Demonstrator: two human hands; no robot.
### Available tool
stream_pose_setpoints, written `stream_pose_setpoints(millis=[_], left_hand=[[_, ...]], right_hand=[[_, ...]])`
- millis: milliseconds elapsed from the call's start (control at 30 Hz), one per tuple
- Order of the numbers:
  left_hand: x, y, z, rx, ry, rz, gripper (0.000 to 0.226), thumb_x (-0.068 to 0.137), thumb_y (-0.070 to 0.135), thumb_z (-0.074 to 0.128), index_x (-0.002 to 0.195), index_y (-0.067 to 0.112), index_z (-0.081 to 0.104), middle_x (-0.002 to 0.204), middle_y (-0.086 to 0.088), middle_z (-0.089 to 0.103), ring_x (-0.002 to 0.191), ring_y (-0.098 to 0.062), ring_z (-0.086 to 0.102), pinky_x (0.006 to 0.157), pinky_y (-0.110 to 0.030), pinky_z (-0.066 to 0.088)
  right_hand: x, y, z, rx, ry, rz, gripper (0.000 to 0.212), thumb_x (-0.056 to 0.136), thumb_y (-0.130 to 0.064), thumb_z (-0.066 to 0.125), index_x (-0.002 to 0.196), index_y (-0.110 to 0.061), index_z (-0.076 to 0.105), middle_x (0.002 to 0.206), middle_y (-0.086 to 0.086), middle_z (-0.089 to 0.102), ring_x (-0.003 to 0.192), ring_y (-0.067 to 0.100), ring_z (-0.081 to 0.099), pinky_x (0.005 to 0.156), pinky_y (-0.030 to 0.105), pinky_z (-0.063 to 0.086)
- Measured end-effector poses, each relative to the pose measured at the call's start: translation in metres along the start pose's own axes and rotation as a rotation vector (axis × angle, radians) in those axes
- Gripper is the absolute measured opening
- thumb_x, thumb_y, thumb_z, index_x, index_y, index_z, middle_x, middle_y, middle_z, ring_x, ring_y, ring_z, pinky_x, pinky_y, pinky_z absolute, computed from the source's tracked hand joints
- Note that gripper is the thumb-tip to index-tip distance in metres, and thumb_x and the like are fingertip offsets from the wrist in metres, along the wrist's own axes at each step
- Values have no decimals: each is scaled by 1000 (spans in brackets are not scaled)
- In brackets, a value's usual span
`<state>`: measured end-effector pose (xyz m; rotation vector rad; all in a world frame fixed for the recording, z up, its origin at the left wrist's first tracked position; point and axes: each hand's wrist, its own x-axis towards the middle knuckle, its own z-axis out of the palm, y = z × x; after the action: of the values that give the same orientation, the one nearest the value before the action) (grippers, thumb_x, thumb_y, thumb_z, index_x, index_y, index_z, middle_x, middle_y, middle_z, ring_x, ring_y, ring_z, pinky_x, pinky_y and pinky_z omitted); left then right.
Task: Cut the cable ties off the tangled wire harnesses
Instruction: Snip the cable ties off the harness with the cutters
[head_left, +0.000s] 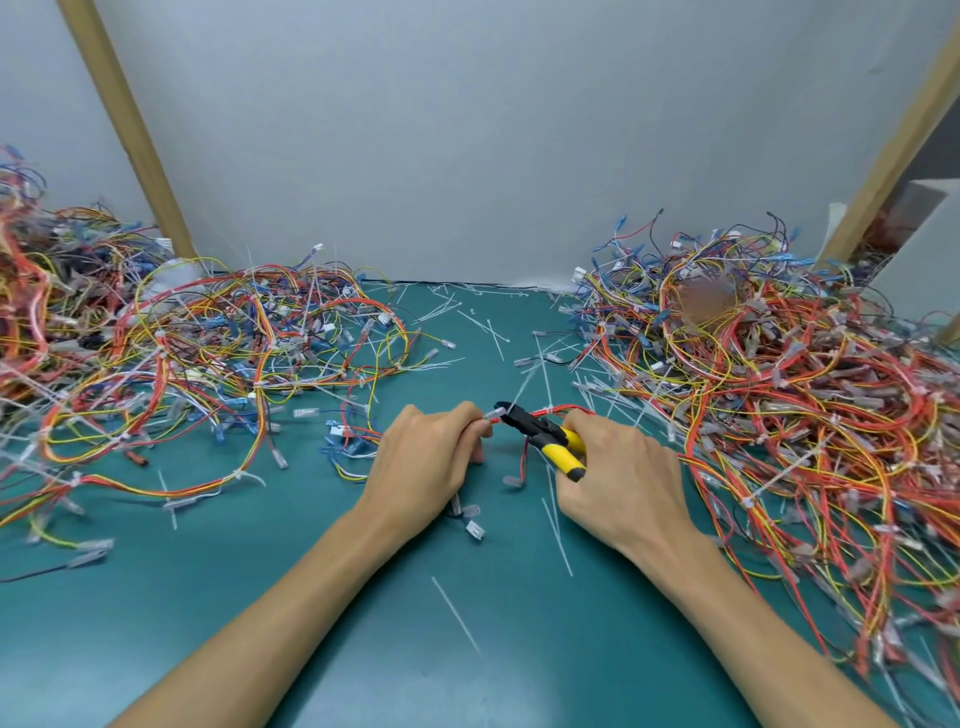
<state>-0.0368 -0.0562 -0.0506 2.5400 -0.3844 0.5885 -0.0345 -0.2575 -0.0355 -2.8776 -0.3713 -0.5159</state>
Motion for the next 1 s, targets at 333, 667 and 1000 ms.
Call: stream_pose_setpoints(millis=[333,667,1000], left_hand=[[-3,-1,-7,-9,13,-36,25,102,32,48,101,16,67,83,-4,72,81,-36,60,72,-36,39],[-3,-8,-1,-49,14,-20,22,100,34,48,97,21,65,71,-2,65,72,-34,55,63,-36,37],[-1,-11,1,-54,-1,4,23,100,36,48,91,20,61,64,6,53,70,-27,54,57,-33,31]], right_hand=[[0,1,8,-16,-4,10,23,74,-34,66,74,-26,44,55,-7,50,59,33,53,47,29,27],[3,1,4,37,-34,8,15,73,-33,64,76,-24,52,53,-4,51,58,30,53,49,30,39],[-1,-1,6,-14,-12,-6,22,80,-38,62,99,-33,52,88,-10,60,71,19,39,55,29,27]])
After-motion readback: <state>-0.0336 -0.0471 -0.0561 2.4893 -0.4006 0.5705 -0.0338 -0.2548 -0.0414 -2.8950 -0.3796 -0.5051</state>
